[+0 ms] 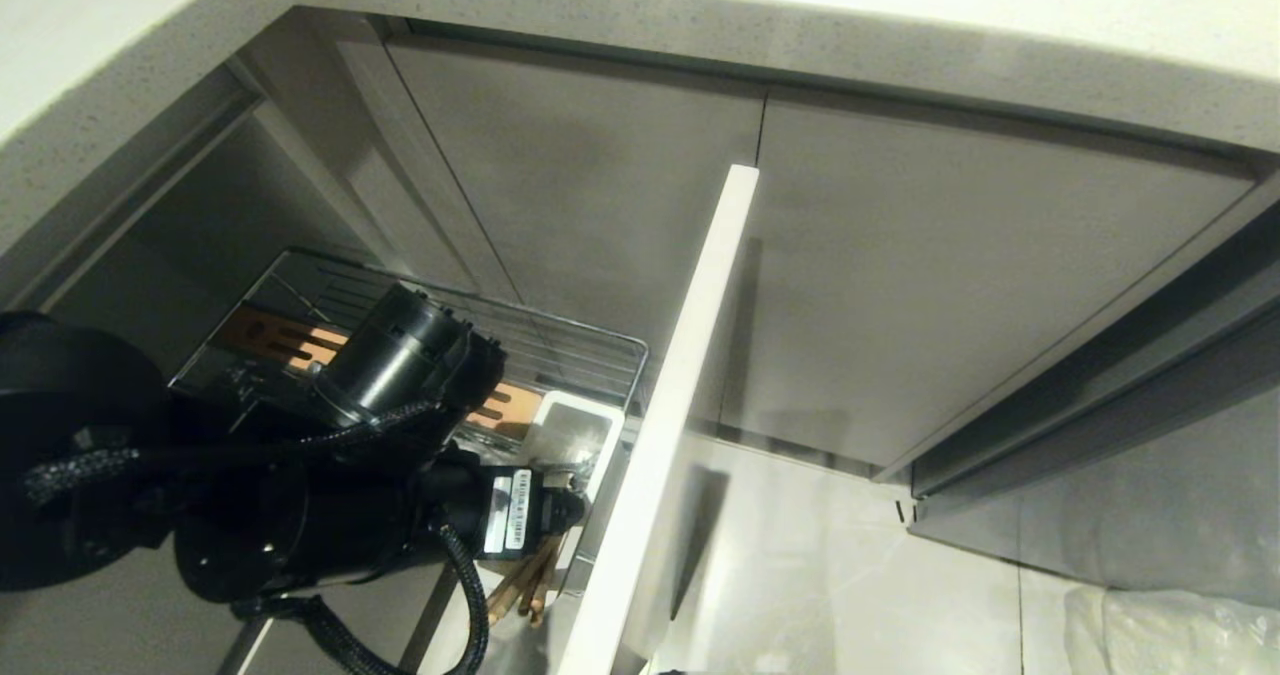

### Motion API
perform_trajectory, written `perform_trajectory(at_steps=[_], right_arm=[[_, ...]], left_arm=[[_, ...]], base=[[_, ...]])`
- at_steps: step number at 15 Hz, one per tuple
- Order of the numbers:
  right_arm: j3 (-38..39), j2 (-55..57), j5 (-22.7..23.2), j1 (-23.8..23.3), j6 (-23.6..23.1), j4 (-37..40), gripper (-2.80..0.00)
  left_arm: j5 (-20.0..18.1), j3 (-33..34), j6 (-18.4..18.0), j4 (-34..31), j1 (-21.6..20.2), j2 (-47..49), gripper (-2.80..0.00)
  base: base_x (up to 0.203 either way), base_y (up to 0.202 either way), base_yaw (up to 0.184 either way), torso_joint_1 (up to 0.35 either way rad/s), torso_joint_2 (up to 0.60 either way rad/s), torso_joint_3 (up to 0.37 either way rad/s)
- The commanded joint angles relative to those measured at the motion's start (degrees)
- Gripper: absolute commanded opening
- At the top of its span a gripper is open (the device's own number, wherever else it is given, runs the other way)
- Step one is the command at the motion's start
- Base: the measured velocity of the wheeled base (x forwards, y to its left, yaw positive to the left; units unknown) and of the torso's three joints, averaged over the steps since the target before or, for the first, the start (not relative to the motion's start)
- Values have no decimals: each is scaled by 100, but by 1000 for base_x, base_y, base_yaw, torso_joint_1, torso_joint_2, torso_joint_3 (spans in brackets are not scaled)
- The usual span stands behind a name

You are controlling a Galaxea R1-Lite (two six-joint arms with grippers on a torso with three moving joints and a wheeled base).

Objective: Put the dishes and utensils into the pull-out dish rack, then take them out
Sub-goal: Take the spoon out of the cupboard

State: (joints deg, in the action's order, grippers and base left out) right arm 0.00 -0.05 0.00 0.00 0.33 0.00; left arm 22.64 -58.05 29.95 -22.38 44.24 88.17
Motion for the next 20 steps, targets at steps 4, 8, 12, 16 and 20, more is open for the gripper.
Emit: perform_trajectory(at_steps=[4,8,12,16,20], right_arm=[[0,5,0,0,2,0,-280],[0,5,0,0,2,0,-280],[0,5,0,0,2,0,-280],[0,5,0,0,2,0,-280],[0,5,0,0,2,0,-280]], left_arm=[[212,31,19,24,-190,139,0],[232,-4,19,71,-222,148,0],[279,-4,-104,375,-292,139,0],[302,-4,-121,366,-363,139,0],[477,-4,-113,366,-354,122,0]], base=[[0,0,0,0,0,0],[0,0,0,0,0,0],[0,0,0,0,0,0],[0,0,0,0,0,0],[0,0,0,0,0,0]])
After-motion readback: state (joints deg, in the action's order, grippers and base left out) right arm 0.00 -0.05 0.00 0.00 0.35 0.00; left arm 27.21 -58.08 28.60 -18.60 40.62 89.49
